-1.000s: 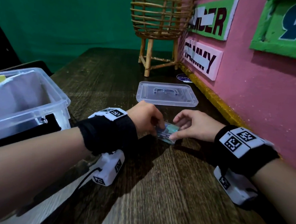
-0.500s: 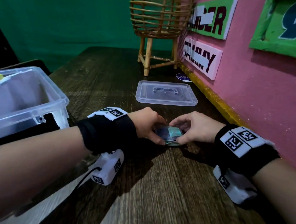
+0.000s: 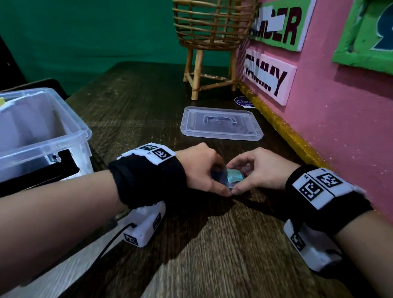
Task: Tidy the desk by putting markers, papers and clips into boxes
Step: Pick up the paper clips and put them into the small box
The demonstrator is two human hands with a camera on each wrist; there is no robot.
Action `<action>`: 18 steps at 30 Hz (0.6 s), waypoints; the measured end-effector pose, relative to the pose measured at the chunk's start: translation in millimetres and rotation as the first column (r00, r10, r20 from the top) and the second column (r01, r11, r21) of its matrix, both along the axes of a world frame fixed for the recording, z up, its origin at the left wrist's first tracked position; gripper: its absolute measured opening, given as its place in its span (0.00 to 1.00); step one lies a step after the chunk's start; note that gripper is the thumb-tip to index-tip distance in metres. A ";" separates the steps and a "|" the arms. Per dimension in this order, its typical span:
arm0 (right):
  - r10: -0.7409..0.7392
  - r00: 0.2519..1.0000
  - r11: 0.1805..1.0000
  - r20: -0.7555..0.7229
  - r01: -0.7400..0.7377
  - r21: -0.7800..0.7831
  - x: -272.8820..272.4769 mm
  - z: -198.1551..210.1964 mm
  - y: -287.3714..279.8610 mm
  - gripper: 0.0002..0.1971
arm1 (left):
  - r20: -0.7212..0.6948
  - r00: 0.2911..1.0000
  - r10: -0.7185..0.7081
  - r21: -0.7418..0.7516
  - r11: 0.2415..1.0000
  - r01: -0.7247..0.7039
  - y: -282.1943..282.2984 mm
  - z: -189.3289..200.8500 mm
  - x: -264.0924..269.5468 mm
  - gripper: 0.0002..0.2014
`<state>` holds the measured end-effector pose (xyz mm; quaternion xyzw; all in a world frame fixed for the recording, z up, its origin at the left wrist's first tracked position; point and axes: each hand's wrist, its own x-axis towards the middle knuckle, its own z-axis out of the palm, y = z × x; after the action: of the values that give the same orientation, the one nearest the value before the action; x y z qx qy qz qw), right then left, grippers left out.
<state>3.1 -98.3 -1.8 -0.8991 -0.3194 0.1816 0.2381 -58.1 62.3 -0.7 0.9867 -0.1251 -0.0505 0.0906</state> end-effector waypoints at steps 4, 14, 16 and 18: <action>-0.002 1.000 1.000 0.005 0.002 -0.005 -0.1 -0.5 0.3 0.27 | 0.004 1.000 0.008 0.006 1.000 -0.008 -0.8 1.3 -0.2 0.26; -0.021 0.998 1.000 -0.057 0.022 0.004 1.2 -1.4 -0.5 0.29 | -0.048 0.996 -0.071 0.121 0.990 0.076 -2.4 2.3 3.3 0.31; -0.023 0.999 1.000 -0.048 0.022 -0.006 0.7 -1.3 -0.2 0.29 | -0.054 0.997 -0.056 0.136 0.989 0.063 -3.9 1.7 4.2 0.33; -0.019 0.999 1.000 -0.044 0.018 -0.017 0.4 -0.8 0.9 0.29 | -0.061 0.998 -0.029 0.122 0.992 0.036 -4.9 0.0 5.8 0.35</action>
<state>3.4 -97.4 -2.6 -0.8997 -0.3042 0.2017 0.2395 -52.3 57.4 -0.8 0.9863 -0.1352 -0.0889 0.0327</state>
